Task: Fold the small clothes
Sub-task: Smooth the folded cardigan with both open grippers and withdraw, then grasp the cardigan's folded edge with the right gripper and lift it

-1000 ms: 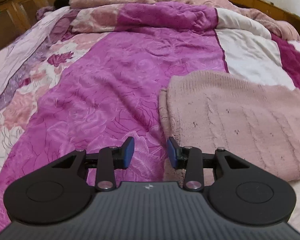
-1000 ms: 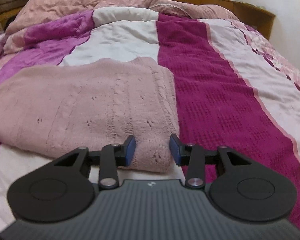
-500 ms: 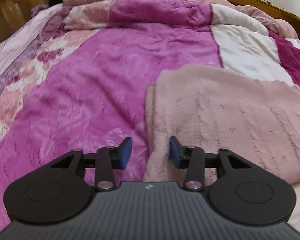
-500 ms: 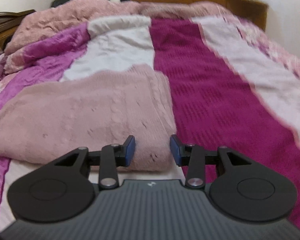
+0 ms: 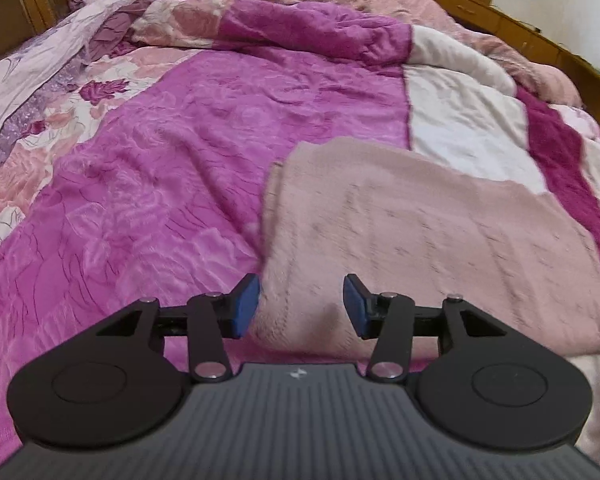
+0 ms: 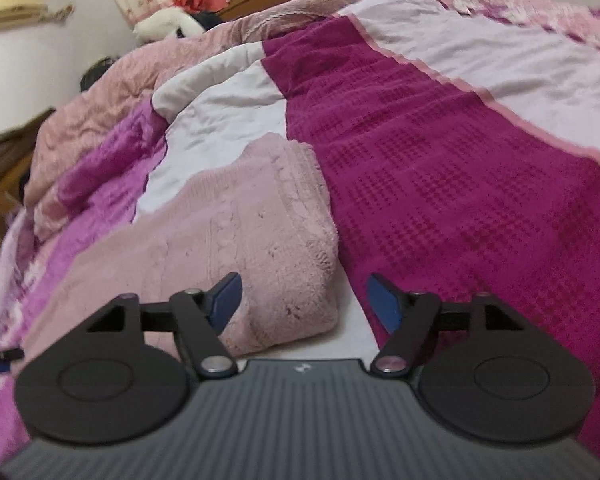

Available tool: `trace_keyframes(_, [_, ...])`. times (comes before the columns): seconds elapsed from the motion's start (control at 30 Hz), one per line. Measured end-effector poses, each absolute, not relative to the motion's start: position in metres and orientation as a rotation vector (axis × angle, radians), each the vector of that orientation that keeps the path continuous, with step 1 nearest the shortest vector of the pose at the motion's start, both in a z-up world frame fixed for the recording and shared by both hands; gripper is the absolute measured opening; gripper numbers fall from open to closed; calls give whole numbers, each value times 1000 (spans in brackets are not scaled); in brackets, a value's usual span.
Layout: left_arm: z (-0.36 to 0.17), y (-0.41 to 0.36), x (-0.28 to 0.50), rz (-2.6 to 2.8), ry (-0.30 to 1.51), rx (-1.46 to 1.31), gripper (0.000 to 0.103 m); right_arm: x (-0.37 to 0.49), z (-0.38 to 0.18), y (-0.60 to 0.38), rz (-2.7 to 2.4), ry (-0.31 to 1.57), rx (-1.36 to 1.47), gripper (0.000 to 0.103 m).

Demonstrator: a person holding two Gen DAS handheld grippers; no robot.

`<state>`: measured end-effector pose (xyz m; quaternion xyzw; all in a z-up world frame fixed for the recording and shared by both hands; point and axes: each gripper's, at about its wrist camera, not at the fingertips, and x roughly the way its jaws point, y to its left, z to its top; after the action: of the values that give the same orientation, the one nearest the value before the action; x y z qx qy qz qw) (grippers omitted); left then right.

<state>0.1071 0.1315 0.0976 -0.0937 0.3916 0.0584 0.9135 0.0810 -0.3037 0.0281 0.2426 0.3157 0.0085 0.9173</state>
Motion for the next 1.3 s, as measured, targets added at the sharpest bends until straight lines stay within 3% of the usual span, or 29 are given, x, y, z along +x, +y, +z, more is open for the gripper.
trace_keyframes(0.3, [101, 98, 85, 99, 812, -207, 55, 99, 9, -304, 108, 639, 632, 73])
trace_keyframes(0.83, [90, 107, 91, 154, 846, -212, 55, 130, -1, -308, 129, 553, 774, 72])
trace_keyframes(0.87, [90, 107, 91, 154, 846, -206, 55, 132, -1, -307, 129, 553, 768, 69])
trace_keyframes(0.9, [90, 107, 91, 154, 846, -205, 55, 132, 0, -305, 124, 548, 756, 56])
trace_keyframes(0.93, [89, 108, 91, 154, 846, -207, 55, 133, 0, -304, 115, 551, 738, 34])
trace_keyframes(0.97, [88, 109, 92, 154, 849, -211, 55, 134, 0, -303, 102, 561, 723, 27])
trace_keyframes(1.3, [89, 121, 87, 192, 867, -209, 55, 134, 16, -302, 126, 518, 761, 27])
